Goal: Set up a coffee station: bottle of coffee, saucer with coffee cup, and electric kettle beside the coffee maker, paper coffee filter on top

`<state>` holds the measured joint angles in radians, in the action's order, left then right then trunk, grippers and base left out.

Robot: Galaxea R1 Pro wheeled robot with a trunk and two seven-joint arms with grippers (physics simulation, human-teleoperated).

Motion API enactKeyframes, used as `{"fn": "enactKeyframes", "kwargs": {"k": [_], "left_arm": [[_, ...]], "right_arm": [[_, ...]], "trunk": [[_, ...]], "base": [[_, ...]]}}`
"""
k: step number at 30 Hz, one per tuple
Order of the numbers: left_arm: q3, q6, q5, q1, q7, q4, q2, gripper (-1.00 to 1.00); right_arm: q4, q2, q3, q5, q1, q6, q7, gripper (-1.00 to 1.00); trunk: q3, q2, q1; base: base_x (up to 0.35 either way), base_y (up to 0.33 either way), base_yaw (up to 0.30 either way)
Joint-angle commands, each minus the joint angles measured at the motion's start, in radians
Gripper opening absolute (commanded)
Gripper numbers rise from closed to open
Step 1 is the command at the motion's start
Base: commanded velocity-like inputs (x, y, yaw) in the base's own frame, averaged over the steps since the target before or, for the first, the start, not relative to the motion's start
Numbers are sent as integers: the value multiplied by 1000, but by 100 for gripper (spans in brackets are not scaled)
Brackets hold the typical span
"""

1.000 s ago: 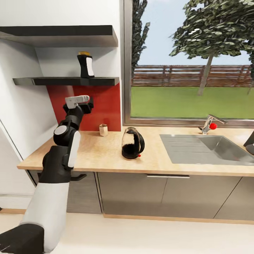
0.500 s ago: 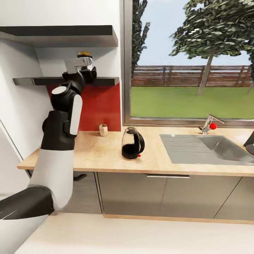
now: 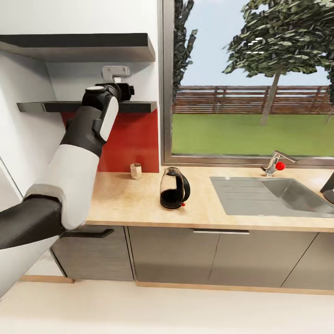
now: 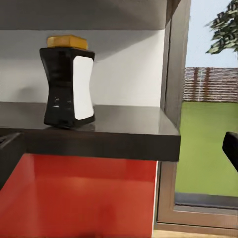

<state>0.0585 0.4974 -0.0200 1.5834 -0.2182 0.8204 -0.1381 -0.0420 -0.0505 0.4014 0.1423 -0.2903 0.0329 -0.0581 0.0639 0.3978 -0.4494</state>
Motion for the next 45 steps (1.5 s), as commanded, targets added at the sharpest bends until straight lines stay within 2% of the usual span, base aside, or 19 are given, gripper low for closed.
{"fn": "enactKeyframes", "kwargs": {"k": [1,6,13,16,20,22,25,29,31,36,45], "left_arm": [[3,-11,-2,25,-6,-40,3,100],[3,-46,-1,86,-6,-149,23,100],[4,-57,0,104,-6,-183,60,100],[4,-57,3,104,-5,-176,68,100],[4,-58,26,99,-5,-154,76,100],[5,-58,36,96,-5,-134,77,100],[6,-57,49,92,-7,-113,77,100],[6,-56,69,90,-17,-101,78,100],[6,-55,73,89,-24,-92,77,100],[7,-50,77,89,-28,-43,76,100],[-5,-35,73,99,-21,-49,89,100]], "right_arm": [[2,-2,8,11,-1,4,-3,100],[10,-9,8,11,-1,3,-2,100],[15,-11,6,28,1,-1,0,100],[16,-10,5,69,12,-3,1,100],[16,-5,5,129,32,-4,1,100],[16,-3,5,139,36,-6,2,100],[16,5,6,146,39,-18,2,100],[16,44,6,149,41,-62,2,100],[16,53,7,149,42,-74,1,100],[16,59,7,149,42,-84,2,100],[7,72,5,154,43,-88,-1,100]], "trunk": [[2,2,-1],[2,2,-1],[2,2,-1],[2,2,-1],[2,2,-1],[2,2,-1],[2,2,-1],[2,2,-1],[2,2,-1],[2,2,-1],[2,2,-1]], "base": [[0,0,0],[0,0,0],[0,0,0],[0,0,0],[0,0,0],[0,0,0],[0,0,0],[0,0,0],[5,0,0],[205,1,0],[244,79,0]]}}
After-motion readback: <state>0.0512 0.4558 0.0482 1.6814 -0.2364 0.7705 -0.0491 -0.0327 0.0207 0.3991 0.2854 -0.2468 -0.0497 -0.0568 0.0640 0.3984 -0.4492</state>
